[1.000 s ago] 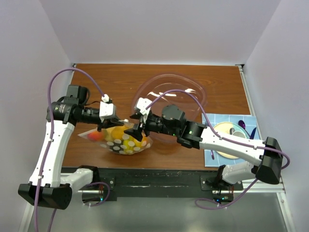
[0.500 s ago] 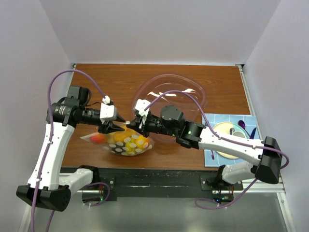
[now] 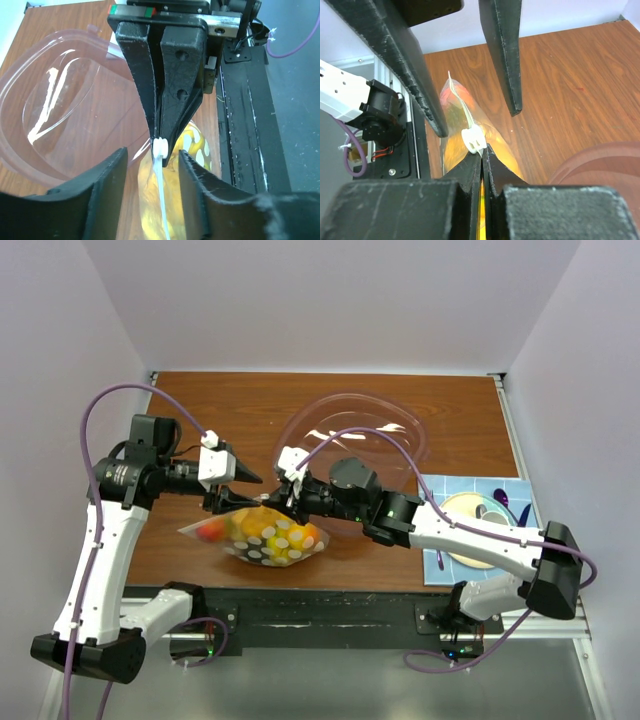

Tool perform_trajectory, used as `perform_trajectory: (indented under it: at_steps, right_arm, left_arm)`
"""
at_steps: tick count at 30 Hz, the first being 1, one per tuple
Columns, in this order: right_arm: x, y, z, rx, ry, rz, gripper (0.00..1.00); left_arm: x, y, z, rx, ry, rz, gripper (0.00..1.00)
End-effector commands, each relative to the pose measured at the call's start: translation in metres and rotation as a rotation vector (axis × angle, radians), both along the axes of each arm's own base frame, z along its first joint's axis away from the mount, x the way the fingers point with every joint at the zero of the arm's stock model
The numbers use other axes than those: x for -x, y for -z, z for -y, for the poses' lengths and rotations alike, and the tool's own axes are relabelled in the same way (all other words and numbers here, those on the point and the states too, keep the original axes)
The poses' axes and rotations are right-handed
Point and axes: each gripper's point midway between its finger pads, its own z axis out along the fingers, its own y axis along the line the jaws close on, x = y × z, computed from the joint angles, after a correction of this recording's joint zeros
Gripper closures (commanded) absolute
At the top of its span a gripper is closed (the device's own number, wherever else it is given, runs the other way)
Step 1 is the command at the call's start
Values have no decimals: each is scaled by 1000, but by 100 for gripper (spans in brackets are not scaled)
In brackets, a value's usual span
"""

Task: Open the zip-top bag and remove the fake food

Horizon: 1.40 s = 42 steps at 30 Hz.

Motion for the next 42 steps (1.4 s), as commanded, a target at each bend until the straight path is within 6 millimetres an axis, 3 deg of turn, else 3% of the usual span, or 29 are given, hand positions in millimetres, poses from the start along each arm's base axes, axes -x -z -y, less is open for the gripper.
perform_trajectory:
  at_steps: [1, 13, 22, 27, 30, 36, 42]
  right_arm:
    - [2, -23, -8, -52, -27, 16, 100]
    - [2, -29, -15, -56, -43, 16, 100]
    - [1, -33, -15, -54, -41, 22, 100]
    - [1, -32, -15, -48, -38, 21, 100]
    - [0, -33, -12, -47, -29, 22, 100]
    - [0, -30, -2, -43, -7, 25, 100]
    - [-1, -33, -2, -48, -1, 23, 100]
  left_arm:
    - [3, -7, 4, 35, 27, 15, 57]
    - [6, 3, 4, 20, 50, -21, 49]
    - [7, 9, 3, -6, 61, -31, 58]
    - [3, 4, 3, -11, 52, -6, 81]
    - [-1, -1, 2, -19, 34, 12, 89]
    - [-8, -17, 2, -8, 3, 62, 86]
    - [-3, -23, 5, 29, 19, 39, 68]
